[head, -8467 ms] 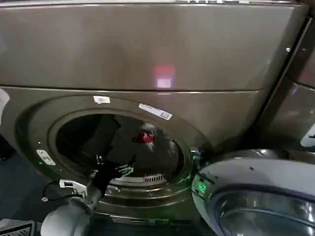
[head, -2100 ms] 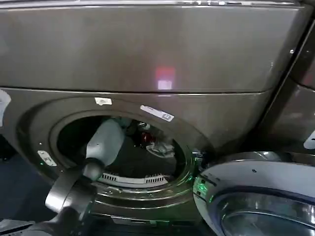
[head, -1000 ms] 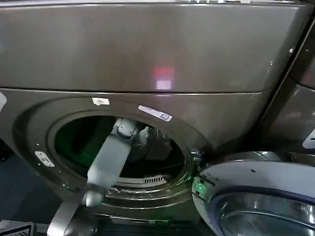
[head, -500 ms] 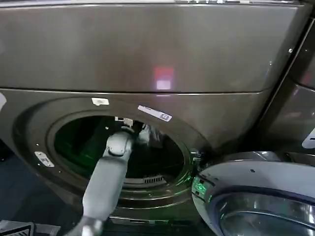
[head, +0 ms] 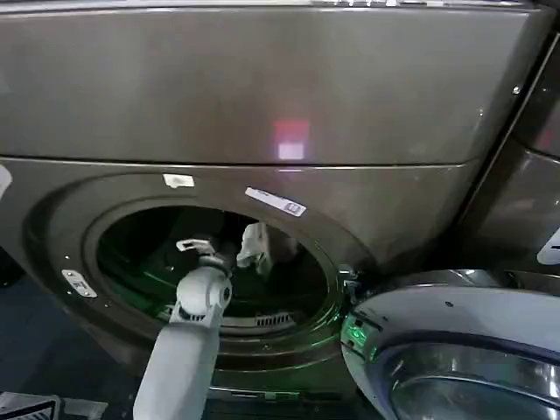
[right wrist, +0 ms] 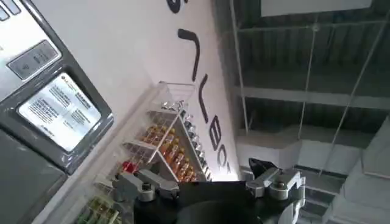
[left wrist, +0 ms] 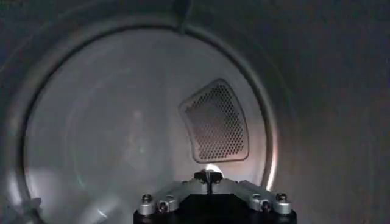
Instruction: Grasp the clothes from the dryer.
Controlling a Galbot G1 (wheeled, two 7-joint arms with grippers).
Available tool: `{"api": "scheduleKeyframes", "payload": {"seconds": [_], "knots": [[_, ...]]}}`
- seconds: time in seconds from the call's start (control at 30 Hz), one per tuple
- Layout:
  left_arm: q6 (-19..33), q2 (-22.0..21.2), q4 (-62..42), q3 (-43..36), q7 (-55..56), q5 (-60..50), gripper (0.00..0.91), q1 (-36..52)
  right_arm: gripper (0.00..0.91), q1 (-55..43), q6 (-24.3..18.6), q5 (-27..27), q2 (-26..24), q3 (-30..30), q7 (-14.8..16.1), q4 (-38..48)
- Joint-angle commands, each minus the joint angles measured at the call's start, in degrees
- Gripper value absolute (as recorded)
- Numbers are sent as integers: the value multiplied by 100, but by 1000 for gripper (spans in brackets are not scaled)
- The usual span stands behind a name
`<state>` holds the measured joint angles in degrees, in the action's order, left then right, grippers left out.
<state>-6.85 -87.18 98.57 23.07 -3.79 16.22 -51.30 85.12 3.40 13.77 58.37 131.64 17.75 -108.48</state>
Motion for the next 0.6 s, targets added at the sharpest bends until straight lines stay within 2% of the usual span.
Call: {"api": "scheduleKeyframes", "payload": {"seconds": [0.03, 0.27, 0.53, 0.6], "knots": [[-433, -21, 923, 114, 138, -24, 0, -648, 907, -1, 10, 17, 12, 4, -55, -36], [-603, -10, 1035, 155, 201, -132, 0, -735, 907, 16, 64, 51, -3, 8, -253, -42], [-596, 16, 1117, 153, 194, -147, 0, -763, 907, 35, 74, 138, -4, 102, -164, -30], [-577, 59, 1089, 152, 182, -182, 0, -768, 907, 43, 47, 134, -11, 160, 20, -25]]}}
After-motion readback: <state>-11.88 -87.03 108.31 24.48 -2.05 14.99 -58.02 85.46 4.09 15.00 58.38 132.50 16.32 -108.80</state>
